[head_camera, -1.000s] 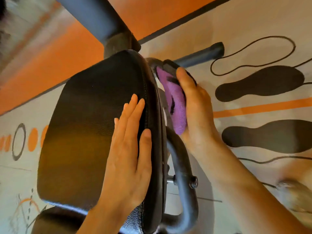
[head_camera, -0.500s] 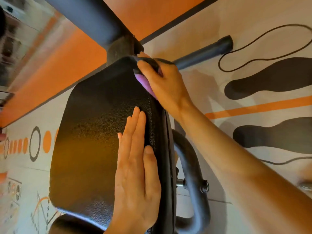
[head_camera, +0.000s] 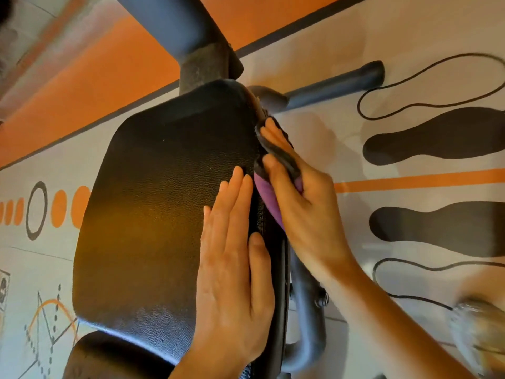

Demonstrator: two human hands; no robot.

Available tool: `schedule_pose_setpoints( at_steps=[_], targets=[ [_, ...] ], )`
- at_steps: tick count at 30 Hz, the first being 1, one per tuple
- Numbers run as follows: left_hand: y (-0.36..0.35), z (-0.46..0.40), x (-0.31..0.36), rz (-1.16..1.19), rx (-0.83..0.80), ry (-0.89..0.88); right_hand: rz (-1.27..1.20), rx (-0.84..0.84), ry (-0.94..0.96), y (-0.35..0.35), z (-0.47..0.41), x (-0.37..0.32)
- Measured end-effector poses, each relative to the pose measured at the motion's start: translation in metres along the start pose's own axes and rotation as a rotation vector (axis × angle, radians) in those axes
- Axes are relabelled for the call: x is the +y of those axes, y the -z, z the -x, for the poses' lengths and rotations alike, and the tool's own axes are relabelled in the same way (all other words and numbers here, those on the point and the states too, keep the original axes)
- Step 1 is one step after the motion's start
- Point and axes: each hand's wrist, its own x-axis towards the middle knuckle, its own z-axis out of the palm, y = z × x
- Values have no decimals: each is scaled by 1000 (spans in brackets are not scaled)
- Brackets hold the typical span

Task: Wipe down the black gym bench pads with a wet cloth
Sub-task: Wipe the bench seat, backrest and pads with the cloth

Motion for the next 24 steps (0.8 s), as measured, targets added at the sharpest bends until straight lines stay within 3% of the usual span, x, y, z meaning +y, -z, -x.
schedule_pose_setpoints(
  at_steps=[2,5,6,8,12,14,16,18,21,24],
  targets=[
    [0,1,0,32,5,3,94,19,16,4,8,-7],
    [-1,0,-1,37,1,19,86,51,-132,5,-42,-10],
    [-1,0,-2,38,8,23,94,42,-70,3,-50,-8],
    [-2,-1,-3,52,8,20,-13,15,-46,4,-17,0],
    [3,2,-7,123,-14,-3,70,-2,44,-4,67,-15],
    [7,2,-7,170,-32,-2,139,41,27,-5,44,-14],
    [15,12,-11,161,-20,10,102,97,-158,-6,5,-16],
    [25,36,-20,124,-12,16,44,81,-106,-8,2,-14],
    [31,80,-36,89,-53,23,-118,112,-70,-21,74,-11],
    [23,99,-44,73,-88,1,42,106,25,-45,179,-6]
  ],
)
